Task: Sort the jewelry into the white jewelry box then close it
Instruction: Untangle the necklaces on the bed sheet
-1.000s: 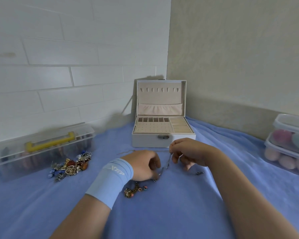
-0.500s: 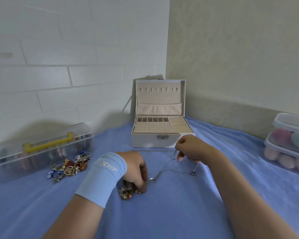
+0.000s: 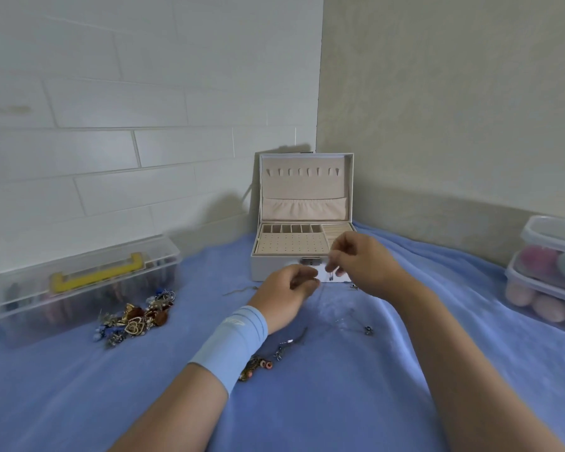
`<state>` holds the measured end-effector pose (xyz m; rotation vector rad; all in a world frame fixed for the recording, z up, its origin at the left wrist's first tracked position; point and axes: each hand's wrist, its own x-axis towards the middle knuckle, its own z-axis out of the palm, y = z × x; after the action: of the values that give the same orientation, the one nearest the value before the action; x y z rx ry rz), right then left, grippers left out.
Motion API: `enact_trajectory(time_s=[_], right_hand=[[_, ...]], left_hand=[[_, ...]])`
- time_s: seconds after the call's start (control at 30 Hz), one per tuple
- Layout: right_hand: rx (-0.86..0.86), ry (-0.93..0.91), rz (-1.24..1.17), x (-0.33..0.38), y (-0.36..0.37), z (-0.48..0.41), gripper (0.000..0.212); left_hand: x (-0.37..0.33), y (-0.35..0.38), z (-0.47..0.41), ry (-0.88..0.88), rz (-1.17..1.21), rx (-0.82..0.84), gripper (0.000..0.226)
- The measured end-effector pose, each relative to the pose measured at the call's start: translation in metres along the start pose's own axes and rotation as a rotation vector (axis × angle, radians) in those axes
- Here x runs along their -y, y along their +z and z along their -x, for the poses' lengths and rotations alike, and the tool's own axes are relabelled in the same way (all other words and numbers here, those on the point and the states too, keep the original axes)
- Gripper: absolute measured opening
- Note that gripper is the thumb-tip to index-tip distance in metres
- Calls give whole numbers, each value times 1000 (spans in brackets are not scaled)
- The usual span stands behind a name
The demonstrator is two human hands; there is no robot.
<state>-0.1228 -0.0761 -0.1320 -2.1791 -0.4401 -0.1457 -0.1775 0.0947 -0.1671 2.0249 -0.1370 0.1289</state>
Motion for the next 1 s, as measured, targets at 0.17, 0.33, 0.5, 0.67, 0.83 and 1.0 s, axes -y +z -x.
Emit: enact_trajectory(time_s=[0.17, 0.33, 0.5, 0.67, 0.83, 1.0], right_hand=[[-103, 29, -452, 10, 5, 1, 10], [-184, 95, -647, 8, 7, -3, 12], [-203, 138, -725, 3, 7, -6, 12], [-245, 177, -735, 2, 6, -7, 9], [-253, 175, -666, 1, 7, -7, 10], [-255, 143, -294, -8, 9, -10, 10]], left_hand=[[-5, -8, 1, -59, 308, 104, 13], [-4, -23, 3, -82, 327, 159, 14], [-8, -34, 8, -102, 364, 286, 20], [-7, -49, 9, -119, 399, 251, 20], [0, -59, 13, -171, 391, 372, 16], [6, -63, 14, -165, 314, 351, 25]])
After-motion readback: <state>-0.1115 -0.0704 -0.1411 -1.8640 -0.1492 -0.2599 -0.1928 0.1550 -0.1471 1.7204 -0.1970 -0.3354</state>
